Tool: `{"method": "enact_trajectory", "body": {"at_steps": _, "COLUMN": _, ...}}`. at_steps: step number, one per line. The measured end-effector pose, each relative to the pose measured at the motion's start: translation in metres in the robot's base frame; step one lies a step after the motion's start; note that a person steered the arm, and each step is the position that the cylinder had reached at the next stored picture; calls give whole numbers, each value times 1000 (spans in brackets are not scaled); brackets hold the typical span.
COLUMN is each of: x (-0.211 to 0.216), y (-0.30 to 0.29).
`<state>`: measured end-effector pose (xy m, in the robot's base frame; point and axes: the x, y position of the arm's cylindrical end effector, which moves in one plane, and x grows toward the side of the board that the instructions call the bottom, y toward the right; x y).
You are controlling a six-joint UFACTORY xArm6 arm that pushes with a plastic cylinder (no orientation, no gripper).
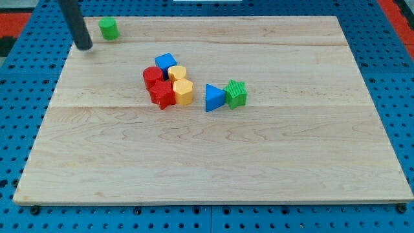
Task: Move the yellow heart towards the top center
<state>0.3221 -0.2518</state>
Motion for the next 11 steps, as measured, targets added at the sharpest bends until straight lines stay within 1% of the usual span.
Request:
{"method": "enact_trajectory", "body": {"at_steps": 1, "x": 69, "y": 16}}
{"method": "enact_trajectory", "body": {"at_steps": 2, "x": 90, "y": 65}}
{"method": "enact_trajectory", "body": {"at_steps": 3, "x": 76, "y": 135}}
{"method": "enact_trajectory", "body": {"at_steps": 4, "x": 78, "y": 190}}
{"method": "enact_trajectory", "body": {"at_steps": 5, "x": 68, "y": 211}}
{"method": "enact_trajectory", "body": {"at_steps": 6, "x": 45, "y": 250}}
{"method": "enact_trajectory", "body": {"at_steps": 7, "x": 35, "y": 288}}
{"method": "enact_trajectory", "body": {"at_steps": 8, "x": 21, "y": 294}}
{"method": "enact_trajectory", "body": {"at_steps": 9, "x": -10, "y": 278}}
{"method": "enact_trajectory", "body": {"at_steps": 10, "x": -29, "y": 281}}
{"method": "enact_trajectory", "body": {"at_steps": 11, "x": -34, "y": 305}}
